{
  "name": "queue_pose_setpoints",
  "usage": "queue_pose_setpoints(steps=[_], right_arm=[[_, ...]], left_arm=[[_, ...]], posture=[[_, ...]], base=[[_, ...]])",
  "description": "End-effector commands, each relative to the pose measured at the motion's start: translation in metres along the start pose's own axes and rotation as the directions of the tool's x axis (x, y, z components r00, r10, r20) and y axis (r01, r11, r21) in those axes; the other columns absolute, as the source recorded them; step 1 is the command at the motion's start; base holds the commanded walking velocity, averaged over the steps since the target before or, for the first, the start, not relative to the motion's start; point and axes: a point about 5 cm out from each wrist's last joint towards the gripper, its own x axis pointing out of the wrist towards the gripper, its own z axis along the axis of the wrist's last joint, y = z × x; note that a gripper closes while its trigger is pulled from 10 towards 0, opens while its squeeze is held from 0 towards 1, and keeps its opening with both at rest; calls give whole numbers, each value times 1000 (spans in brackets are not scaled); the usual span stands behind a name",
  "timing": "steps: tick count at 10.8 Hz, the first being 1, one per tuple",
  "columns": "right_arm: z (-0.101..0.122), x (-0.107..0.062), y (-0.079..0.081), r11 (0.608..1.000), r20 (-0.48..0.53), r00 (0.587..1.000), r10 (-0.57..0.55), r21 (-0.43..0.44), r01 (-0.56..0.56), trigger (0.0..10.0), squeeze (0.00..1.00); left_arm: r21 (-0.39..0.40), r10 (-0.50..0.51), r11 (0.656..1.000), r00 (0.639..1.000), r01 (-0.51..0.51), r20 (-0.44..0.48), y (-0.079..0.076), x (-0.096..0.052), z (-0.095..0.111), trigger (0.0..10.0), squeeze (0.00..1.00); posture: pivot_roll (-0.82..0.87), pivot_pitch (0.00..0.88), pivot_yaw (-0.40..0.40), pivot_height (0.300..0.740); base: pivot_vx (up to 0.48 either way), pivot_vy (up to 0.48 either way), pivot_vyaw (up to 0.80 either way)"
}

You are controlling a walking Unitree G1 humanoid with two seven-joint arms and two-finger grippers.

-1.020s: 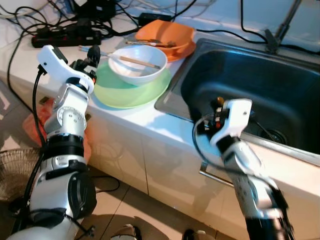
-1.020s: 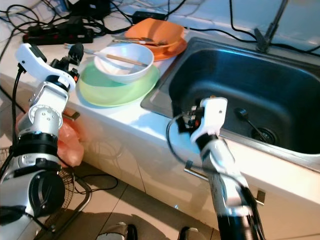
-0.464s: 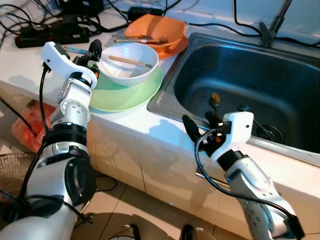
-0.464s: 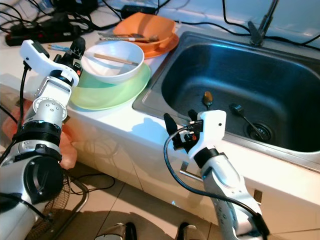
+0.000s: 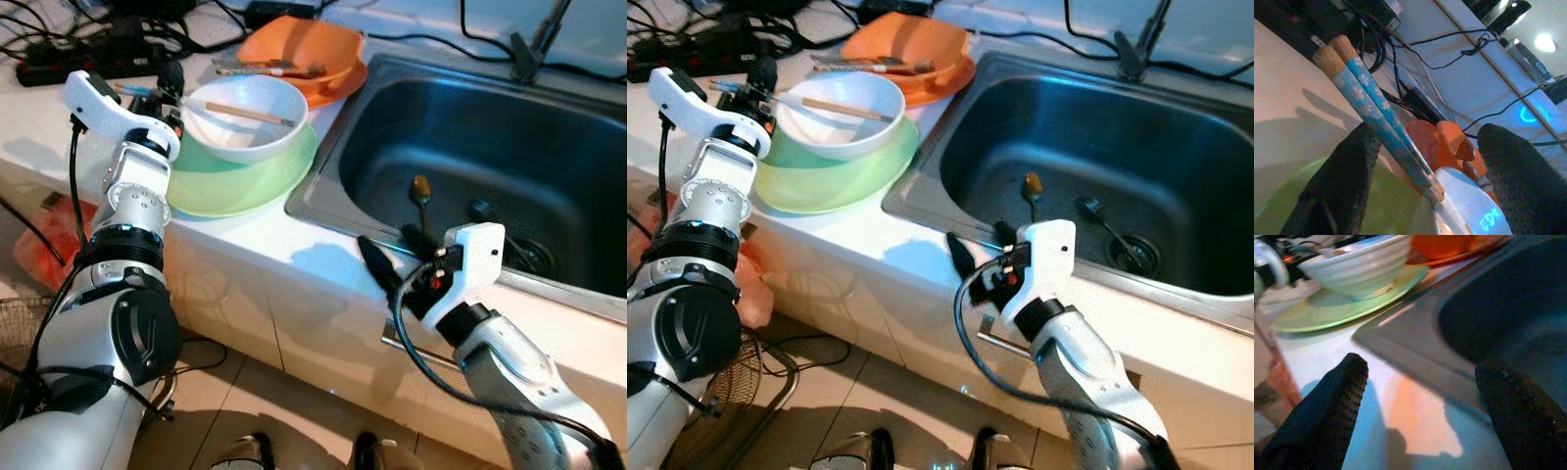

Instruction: Kitchen organization

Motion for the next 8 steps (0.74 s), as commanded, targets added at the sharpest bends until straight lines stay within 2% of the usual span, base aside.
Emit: queue_pose_setpoints(steps=[1, 3, 8], right_arm=[[-9, -4, 3, 999, -56, 998, 26, 27, -25, 10000, 0], [-4, -6, 4, 998, -63, 996, 57, 15, -56, 10000, 0], [0, -6, 0, 999, -64, 997, 45, 5, -45, 10000, 0]], left_arm=[[-3, -13, 1000, 1000, 13, 16, -2, 2, 5, 0, 0], [-36, -33, 999, 999, 34, 30, -6, 3, 6, 0, 0], [-84, -52, 995, 996, 58, 68, -9, 5, 13, 0, 0]], posture=[[-86, 218, 38, 740], [-87, 218, 38, 740], [-84, 213, 40, 740]], base=[[0, 0, 0], [0, 0, 0], [0, 0, 0]])
